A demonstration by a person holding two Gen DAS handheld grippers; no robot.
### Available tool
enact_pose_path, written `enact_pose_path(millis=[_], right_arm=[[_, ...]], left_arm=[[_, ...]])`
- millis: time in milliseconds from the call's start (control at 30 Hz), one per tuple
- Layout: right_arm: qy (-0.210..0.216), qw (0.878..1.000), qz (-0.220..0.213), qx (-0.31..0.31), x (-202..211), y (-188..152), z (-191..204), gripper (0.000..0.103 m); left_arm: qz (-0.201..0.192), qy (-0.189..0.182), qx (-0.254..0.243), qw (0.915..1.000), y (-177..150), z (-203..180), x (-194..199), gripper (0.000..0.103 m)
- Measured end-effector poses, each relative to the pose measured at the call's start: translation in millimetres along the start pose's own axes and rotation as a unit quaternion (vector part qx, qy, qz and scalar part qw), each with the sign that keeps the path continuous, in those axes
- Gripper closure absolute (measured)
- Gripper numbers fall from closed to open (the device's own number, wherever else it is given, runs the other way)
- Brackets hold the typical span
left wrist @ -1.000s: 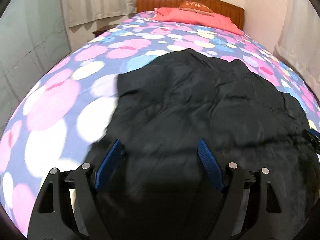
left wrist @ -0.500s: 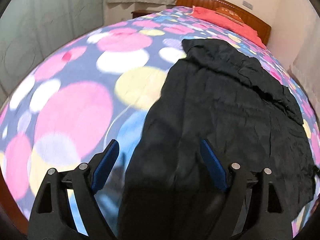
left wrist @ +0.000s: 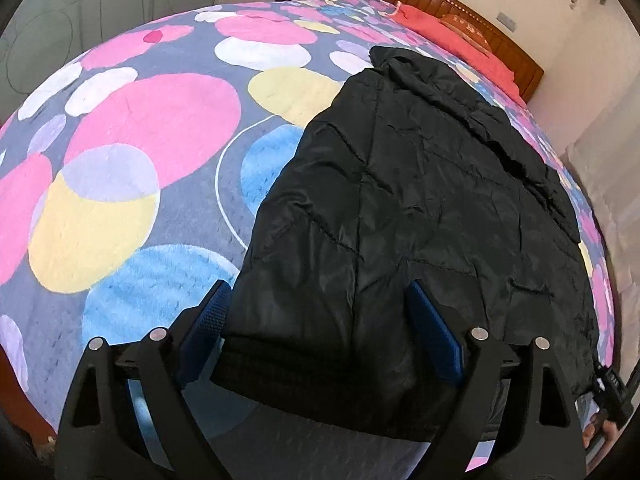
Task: Fold large clothes
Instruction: 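Grasp the jacket hem with both tools and lift it toward the collar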
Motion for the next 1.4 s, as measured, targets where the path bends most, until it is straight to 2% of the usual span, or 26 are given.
enact_pose_path(millis=[300,467,600,767,833,900,1033,1133,1333,1367,1400], right_arm=[[0.004,1.0,-0.009,0.017,4,-14,13,0.036],[0.011,1.0,-0.008,0.019,5,-16,16,0.037],[0.016,1.0,-0.008,0.015,5,-17,14,0.037],[0.014,1.0,-0.011,0.013,5,-18,16,0.037],[0.018,1.0,-0.01,0.014,6,-18,16,0.044],[0.031,0.999,-0.006,0.01,7,-18,16,0.05],[0.033,0.999,-0.005,0.009,6,-19,18,0.051],[0.034,0.999,-0.005,0.012,6,-19,17,0.053],[0.036,0.999,-0.007,0.023,8,-22,24,0.064],[0.037,0.999,-0.007,0.022,9,-23,23,0.066],[0.04,0.999,-0.007,0.021,10,-23,24,0.071]], left_arm=[[-0.019,-0.006,0.02,0.9996,-4,2,2,0.015],[-0.036,-0.032,0.065,0.9967,-5,12,12,0.016],[-0.044,-0.028,0.09,0.9946,-9,19,23,0.02],[-0.036,-0.042,0.096,0.9939,-14,17,22,0.021],[-0.03,-0.054,0.092,0.9938,-13,12,18,0.029],[-0.031,-0.053,0.089,0.9941,-13,8,14,0.029],[-0.035,-0.063,0.095,0.9929,-10,9,8,0.048],[-0.035,-0.065,0.094,0.9928,-8,11,5,0.052],[-0.037,-0.059,0.078,0.9944,-3,9,-2,0.049],[-0.038,-0.055,0.072,0.9952,-3,7,-2,0.051],[-0.04,-0.054,0.069,0.9954,-3,7,-2,0.06]])
Point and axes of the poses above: each gripper's, at about its wrist camera, not at the fingertips, and x roughly against the way its jaws point, z to its left, y to its top, the point moved 2 cm from there along -x, roughly the way its jaws point, and after that the axes turned 13 degrees about -y, right-handed, at the moved point
